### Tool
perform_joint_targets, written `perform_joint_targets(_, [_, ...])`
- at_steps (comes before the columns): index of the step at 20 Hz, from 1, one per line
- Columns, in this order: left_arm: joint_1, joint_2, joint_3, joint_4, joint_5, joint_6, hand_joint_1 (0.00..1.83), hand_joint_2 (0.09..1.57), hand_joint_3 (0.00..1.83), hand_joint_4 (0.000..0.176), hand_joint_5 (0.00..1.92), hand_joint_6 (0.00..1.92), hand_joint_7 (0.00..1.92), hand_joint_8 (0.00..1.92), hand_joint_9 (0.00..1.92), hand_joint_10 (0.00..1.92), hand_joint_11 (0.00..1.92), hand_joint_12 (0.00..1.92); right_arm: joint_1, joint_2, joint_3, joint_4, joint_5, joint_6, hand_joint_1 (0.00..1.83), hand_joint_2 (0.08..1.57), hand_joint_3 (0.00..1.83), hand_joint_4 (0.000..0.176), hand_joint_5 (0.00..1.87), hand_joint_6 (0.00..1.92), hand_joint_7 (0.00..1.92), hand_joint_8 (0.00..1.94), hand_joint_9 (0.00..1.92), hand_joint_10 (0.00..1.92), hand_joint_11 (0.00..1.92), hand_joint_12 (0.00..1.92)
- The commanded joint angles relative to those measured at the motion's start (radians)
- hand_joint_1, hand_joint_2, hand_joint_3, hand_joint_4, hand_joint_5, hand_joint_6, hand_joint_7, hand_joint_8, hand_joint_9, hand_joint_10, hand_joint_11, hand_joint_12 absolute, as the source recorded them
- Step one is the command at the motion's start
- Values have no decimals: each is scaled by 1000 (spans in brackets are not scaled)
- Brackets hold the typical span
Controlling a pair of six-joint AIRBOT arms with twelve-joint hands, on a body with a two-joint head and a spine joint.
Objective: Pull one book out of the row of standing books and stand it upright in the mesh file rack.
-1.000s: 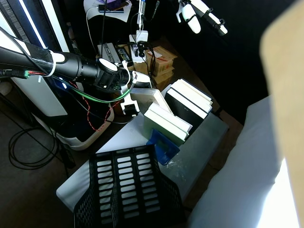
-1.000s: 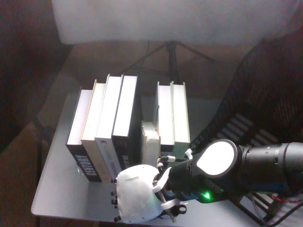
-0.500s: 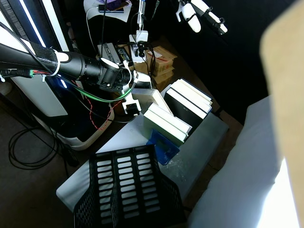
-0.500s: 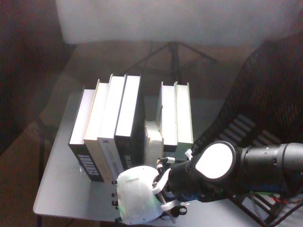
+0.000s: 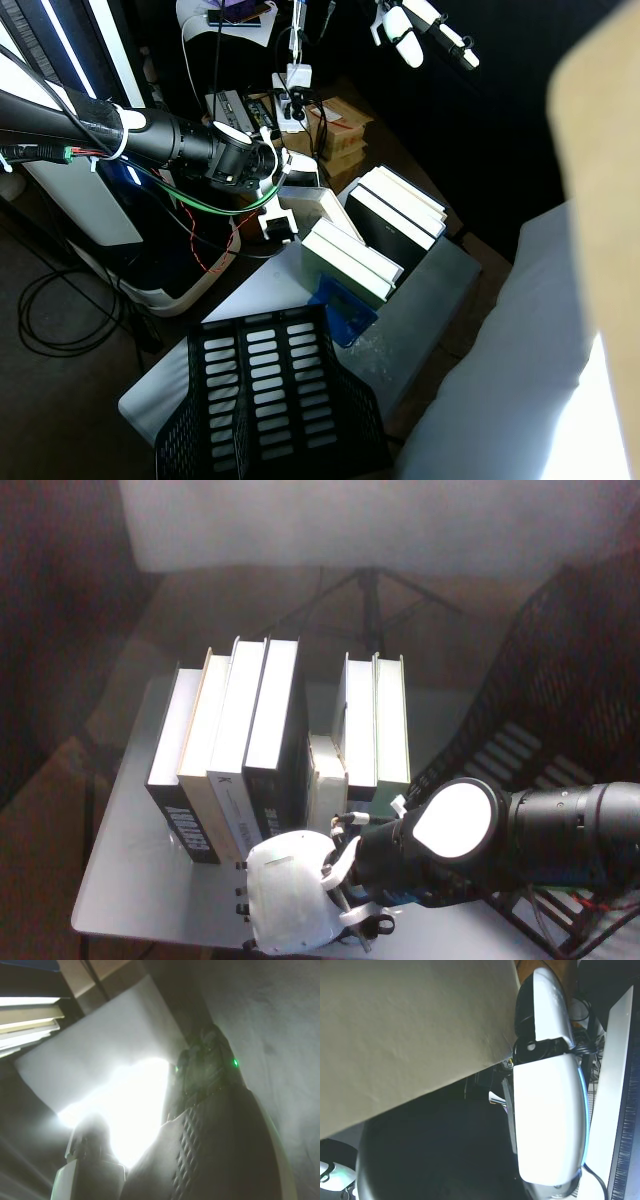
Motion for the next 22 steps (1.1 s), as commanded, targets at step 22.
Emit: perform_joint_targets(22, [-2,6,7,-28,-132,-6,160,1392,0,51,52,2,0,0,0,0,0,236,-14,21,14,32,-47,33,1151,1134,0,0,969,1030,1196,1607,1242,1813,1184,1921])
